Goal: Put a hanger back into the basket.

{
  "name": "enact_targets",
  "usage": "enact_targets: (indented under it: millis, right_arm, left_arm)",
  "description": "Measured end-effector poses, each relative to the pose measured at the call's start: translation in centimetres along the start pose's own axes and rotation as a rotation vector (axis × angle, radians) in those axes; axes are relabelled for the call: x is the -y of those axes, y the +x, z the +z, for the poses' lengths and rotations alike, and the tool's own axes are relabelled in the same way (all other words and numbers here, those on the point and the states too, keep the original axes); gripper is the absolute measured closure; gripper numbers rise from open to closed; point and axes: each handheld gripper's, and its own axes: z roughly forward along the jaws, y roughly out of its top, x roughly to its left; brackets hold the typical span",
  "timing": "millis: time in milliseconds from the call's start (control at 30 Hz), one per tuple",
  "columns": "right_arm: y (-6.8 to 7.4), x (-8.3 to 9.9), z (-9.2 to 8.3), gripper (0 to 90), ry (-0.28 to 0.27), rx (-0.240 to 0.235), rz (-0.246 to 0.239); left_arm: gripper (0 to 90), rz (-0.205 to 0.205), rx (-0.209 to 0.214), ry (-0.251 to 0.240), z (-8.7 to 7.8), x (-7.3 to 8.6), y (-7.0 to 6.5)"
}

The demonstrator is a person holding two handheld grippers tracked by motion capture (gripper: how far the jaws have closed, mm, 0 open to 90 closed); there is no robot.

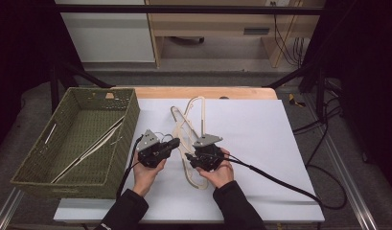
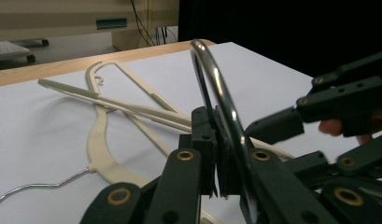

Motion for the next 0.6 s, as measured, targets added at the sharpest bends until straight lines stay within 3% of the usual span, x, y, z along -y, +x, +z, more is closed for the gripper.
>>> enact_targets:
  millis: [33, 133, 233, 267, 300, 367, 467, 600]
  right_arm:
    - [0.0, 0.0, 0.0, 61.2, 0.0, 0.0, 0.0]
    - [0.1, 0.4, 0.7, 77.9, 0.028, -0.012, -0.009]
    - [0.3, 0.5, 0.7, 79.1, 0.023, 0.005, -0.042]
    - [0.4, 0.5, 0.6, 80.0, 0.015, 0.02, -0.062]
    - [0.4, 0.5, 0.6, 80.0, 0.015, 0.02, -0.062]
    - [0.4, 0.5, 0.2, 81.0, 0.012, 0.045, -0.072]
    - [0.1, 0.2, -0.5, 82.7, 0.006, 0.092, -0.095]
    - [-1.0, 0.0, -2.1, 86.8, -0.021, 0.142, -0.092]
  left_arm:
    - [86.8, 0.0, 0.0, 0.0, 0.0, 0.0, 0.0]
    - [85.4, 0.01, -0.007, 0.01, 0.0, 0.0, 0.0]
    - [80.0, 0.013, -0.007, 0.024, -0.2, -0.1, 0.0]
    - [70.6, 0.016, -0.004, 0.029, -0.4, -0.2, 0.0]
    - [70.6, 0.02, -0.001, 0.035, -0.6, -0.3, 0.0]
    - [60.1, 0.043, -0.011, 0.04, -1.2, -0.5, -0.1]
    - [43.9, 0.043, -0.004, 0.055, -2.1, -0.9, -0.1]
    - [33.9, 0.072, -0.006, 0.069, -3.4, -1.3, -0.4]
